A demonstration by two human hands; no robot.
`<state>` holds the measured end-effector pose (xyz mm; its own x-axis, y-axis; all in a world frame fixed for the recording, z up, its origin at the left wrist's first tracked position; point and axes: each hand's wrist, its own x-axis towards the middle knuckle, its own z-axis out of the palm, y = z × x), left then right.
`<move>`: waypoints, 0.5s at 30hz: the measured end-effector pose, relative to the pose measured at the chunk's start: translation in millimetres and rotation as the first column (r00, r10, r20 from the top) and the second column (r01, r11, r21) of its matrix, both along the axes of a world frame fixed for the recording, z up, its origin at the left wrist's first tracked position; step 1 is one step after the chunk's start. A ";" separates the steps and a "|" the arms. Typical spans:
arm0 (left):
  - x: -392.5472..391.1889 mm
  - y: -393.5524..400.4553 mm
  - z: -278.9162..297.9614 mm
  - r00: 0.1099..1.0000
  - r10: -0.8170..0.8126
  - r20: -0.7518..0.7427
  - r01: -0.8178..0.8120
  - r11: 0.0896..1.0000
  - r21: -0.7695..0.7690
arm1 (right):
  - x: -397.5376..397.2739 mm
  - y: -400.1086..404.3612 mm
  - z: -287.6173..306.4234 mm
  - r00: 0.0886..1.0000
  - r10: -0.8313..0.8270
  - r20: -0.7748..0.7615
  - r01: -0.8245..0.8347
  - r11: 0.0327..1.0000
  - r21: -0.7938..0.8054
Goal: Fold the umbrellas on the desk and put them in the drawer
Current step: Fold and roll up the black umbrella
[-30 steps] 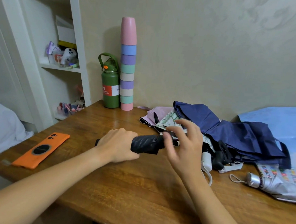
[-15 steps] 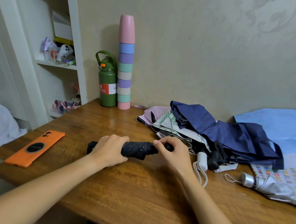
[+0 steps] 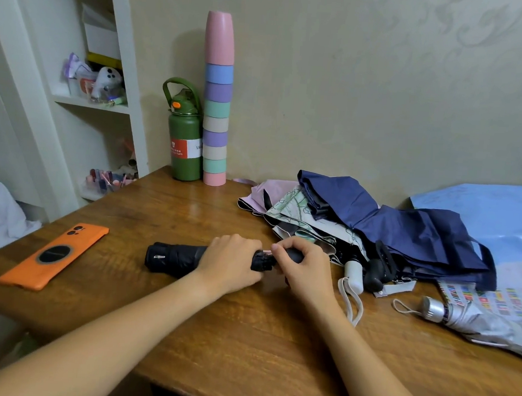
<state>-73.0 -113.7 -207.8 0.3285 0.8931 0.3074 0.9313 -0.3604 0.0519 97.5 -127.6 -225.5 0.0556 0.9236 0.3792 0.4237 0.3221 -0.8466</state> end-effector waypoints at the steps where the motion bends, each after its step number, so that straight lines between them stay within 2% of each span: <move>1: 1.5 -1.1 -5.2 1.000 0.011 -0.027 -0.010 0.999 0.046 | 1.6 1.5 -1.1 1.000 -0.003 0.000 0.003 0.999 -0.033; 6: 5.0 -3.5 -25.9 0.997 0.007 -0.079 0.009 0.981 0.194 | 3.5 6.4 -6.9 0.999 0.027 0.027 -0.021 0.983 -0.184; 11: 4.6 -4.2 -29.3 0.999 0.000 -0.048 0.010 0.980 0.201 | -5.5 0.7 -9.4 0.996 0.087 0.029 -0.081 0.980 -0.183; 15: 3.6 -3.9 -31.0 0.996 -0.005 -0.086 0.024 0.977 0.213 | -21.6 -3.3 -9.7 0.989 0.148 -0.006 -0.147 0.976 -0.159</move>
